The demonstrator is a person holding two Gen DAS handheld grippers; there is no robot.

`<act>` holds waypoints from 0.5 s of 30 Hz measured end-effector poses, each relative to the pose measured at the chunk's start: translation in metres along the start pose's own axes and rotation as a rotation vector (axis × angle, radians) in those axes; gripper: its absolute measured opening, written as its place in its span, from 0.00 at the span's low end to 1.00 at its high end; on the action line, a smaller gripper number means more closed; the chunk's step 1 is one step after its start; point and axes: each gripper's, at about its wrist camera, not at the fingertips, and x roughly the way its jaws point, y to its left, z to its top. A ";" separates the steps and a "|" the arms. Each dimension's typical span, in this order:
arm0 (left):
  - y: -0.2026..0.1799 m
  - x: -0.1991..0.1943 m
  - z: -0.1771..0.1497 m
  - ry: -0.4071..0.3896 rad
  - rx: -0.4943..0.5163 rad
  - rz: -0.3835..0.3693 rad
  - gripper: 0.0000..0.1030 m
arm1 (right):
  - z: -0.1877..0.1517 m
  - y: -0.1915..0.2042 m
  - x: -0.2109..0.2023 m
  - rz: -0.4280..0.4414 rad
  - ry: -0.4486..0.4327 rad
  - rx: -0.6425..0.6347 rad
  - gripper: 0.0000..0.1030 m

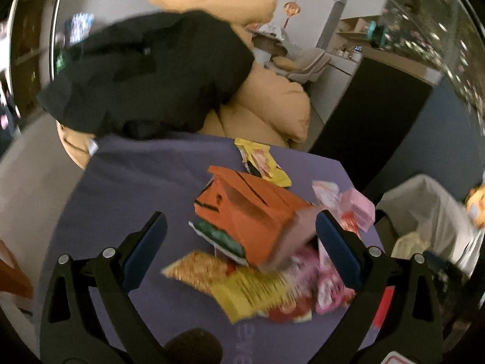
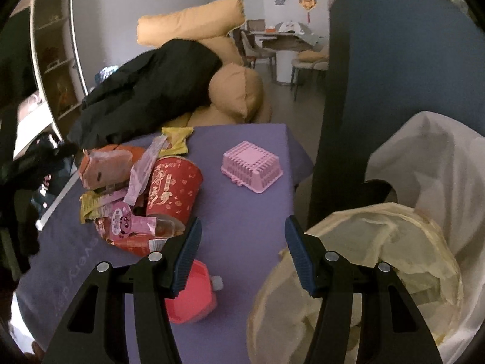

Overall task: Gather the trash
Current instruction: 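Reach the left tool to the orange wrapper while the right tool reaches the red cup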

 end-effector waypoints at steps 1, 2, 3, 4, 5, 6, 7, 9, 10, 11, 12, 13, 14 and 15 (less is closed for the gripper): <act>0.006 0.010 0.005 0.023 -0.020 -0.009 0.91 | 0.000 0.002 0.002 -0.002 0.005 -0.008 0.53; 0.011 0.019 0.009 0.045 -0.038 -0.017 0.90 | 0.002 0.006 0.007 -0.006 0.015 -0.023 0.53; 0.015 0.025 0.011 0.060 -0.052 -0.025 0.88 | 0.002 0.008 0.009 -0.007 0.019 -0.028 0.53; 0.019 0.035 0.013 0.087 -0.073 -0.043 0.85 | 0.003 0.010 0.013 -0.007 0.025 -0.032 0.53; 0.021 0.044 0.015 0.109 -0.092 -0.061 0.83 | 0.006 0.012 0.016 -0.003 0.031 -0.033 0.53; 0.023 0.052 0.017 0.125 -0.112 -0.074 0.82 | 0.008 0.014 0.020 0.003 0.037 -0.035 0.53; 0.024 0.058 0.017 0.134 -0.125 -0.078 0.80 | 0.011 0.017 0.023 0.008 0.039 -0.038 0.53; 0.025 0.071 0.020 0.163 -0.144 -0.102 0.78 | 0.017 0.023 0.028 0.015 0.040 -0.051 0.53; 0.025 0.077 0.020 0.185 -0.150 -0.125 0.77 | 0.021 0.028 0.033 0.023 0.045 -0.063 0.53; 0.024 0.084 0.020 0.212 -0.153 -0.146 0.74 | 0.023 0.031 0.036 0.034 0.053 -0.068 0.53; 0.022 0.089 0.019 0.232 -0.150 -0.158 0.70 | 0.027 0.036 0.041 0.056 0.069 -0.071 0.53; 0.021 0.093 0.018 0.245 -0.143 -0.165 0.62 | 0.029 0.039 0.045 0.075 0.083 -0.068 0.53; 0.019 0.095 0.017 0.252 -0.135 -0.168 0.52 | 0.033 0.044 0.052 0.106 0.105 -0.065 0.53; 0.017 0.095 0.016 0.251 -0.129 -0.168 0.47 | 0.035 0.048 0.058 0.126 0.121 -0.068 0.53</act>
